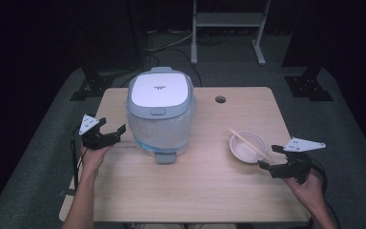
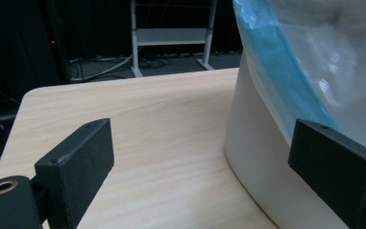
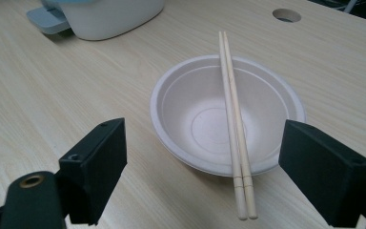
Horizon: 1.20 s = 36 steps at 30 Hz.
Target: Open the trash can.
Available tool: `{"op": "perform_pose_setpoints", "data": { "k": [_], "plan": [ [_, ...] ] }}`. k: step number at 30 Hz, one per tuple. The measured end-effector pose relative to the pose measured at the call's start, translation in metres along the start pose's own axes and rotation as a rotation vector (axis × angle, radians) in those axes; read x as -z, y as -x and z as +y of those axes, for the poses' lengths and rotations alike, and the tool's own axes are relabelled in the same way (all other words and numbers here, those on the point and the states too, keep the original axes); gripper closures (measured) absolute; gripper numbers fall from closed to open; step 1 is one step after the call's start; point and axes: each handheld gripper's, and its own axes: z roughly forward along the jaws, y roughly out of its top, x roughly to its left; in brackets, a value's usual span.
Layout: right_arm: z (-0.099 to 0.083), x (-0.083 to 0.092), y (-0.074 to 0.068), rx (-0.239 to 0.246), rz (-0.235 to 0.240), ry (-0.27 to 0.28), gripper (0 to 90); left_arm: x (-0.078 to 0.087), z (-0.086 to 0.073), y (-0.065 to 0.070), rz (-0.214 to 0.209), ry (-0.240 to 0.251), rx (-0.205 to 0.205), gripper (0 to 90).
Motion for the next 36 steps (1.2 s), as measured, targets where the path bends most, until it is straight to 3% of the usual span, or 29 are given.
{"op": "perform_pose_setpoints", "data": {
  "k": [3,7,10,15,19,27,31,36],
  "plan": [
    [0.000,0.000,-0.002,0.009,0.001,-0.003,15.0,-0.021,0.006,-0.004,0.007,-0.019,0.023,7.2],
    [0.001,0.000,-0.004,0.019,-0.003,-0.004,15.0,-0.033,0.009,-0.007,0.014,-0.036,0.010,7.3],
    [0.000,0.001,-0.004,0.019,-0.003,-0.003,15.0,-0.045,0.014,-0.011,0.010,-0.033,0.035,7.3],
    [-0.001,0.002,-0.003,0.019,-0.004,0.000,15.0,-0.057,0.021,-0.007,-0.016,-0.036,0.014,7.3],
    [-0.002,0.002,-0.003,0.021,-0.003,-0.002,15.0,-0.064,0.024,-0.001,-0.056,-0.029,-0.002,9.1],
    [-0.002,0.001,-0.003,0.024,0.000,-0.007,15.0,-0.063,0.025,0.001,-0.070,-0.039,0.000,17.1],
    [-0.001,0.001,-0.004,0.027,0.000,-0.004,15.0,-0.062,0.027,0.009,-0.062,-0.045,-0.011,21.3],
    [-0.001,0.002,-0.003,0.021,0.000,-0.001,15.0,-0.063,0.027,0.016,-0.084,-0.045,-0.022,21.4]
  ]
}}
